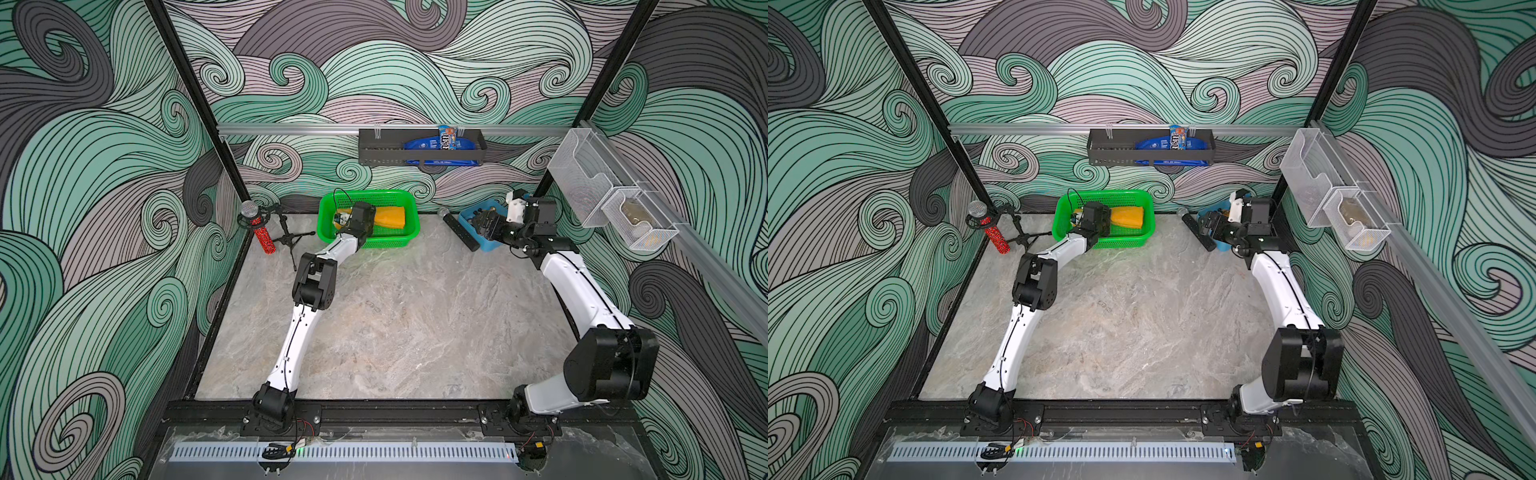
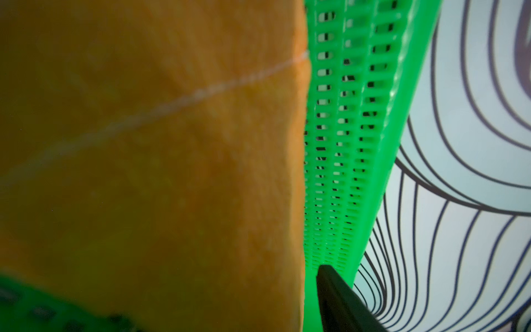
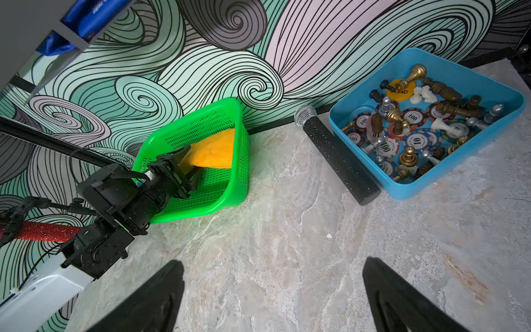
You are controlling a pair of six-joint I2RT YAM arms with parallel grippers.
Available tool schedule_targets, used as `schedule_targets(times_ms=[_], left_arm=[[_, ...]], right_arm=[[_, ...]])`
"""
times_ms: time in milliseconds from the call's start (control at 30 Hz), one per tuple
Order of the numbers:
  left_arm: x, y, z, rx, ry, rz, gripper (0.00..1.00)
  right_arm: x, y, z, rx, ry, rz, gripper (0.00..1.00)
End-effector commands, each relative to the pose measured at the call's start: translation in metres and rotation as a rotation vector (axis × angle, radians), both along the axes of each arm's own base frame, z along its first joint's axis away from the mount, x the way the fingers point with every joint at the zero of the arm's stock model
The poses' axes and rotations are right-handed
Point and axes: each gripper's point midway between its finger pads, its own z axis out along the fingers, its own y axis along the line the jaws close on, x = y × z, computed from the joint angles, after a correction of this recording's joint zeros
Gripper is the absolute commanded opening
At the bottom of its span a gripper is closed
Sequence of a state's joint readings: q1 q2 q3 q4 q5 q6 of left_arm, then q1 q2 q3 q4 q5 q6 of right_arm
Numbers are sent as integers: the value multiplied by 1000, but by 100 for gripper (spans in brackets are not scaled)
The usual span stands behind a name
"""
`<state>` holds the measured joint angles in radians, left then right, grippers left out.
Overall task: Roll up the pillowcase
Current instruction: Place the pillowcase in the bin.
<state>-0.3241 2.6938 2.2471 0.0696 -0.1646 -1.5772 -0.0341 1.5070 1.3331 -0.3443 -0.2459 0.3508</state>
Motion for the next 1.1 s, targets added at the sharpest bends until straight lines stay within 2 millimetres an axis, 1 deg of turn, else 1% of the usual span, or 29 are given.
schedule_targets(times_ms=[0,133,333,433,500,567,633,700,833,900,1000,1067], left_arm=[[-6,-3,42,9,-25,-24,68],[-13,-5,50,8,-19,-46,70],[-26,-9,73,27,-43,-69,70],[-31,-10,92,54,-70,-85,70],[-34,-9,109,79,-109,-96,70],[-36,-8,120,83,-142,-94,70],[-33,-5,117,60,-172,-75,70],[-25,-3,108,31,-170,-61,70],[1,-10,97,11,-166,-68,69],[9,-10,89,-2,-156,-66,69],[16,-4,79,6,-165,-47,68],[19,3,67,8,-147,-33,69]], right_arm=[[1,0,10,14,-20,8,100],[1,1,13,17,-27,11,100],[0,2,15,23,-31,17,100],[-1,2,15,25,-32,18,100],[-3,3,14,28,-29,21,100],[-3,4,14,30,-29,23,100],[-4,4,14,34,-27,24,100],[-4,5,15,36,-29,26,100],[-7,3,17,32,-34,22,100],[-9,4,16,33,-33,22,100],[-10,3,15,31,-31,21,100],[-9,2,12,27,-25,16,100]])
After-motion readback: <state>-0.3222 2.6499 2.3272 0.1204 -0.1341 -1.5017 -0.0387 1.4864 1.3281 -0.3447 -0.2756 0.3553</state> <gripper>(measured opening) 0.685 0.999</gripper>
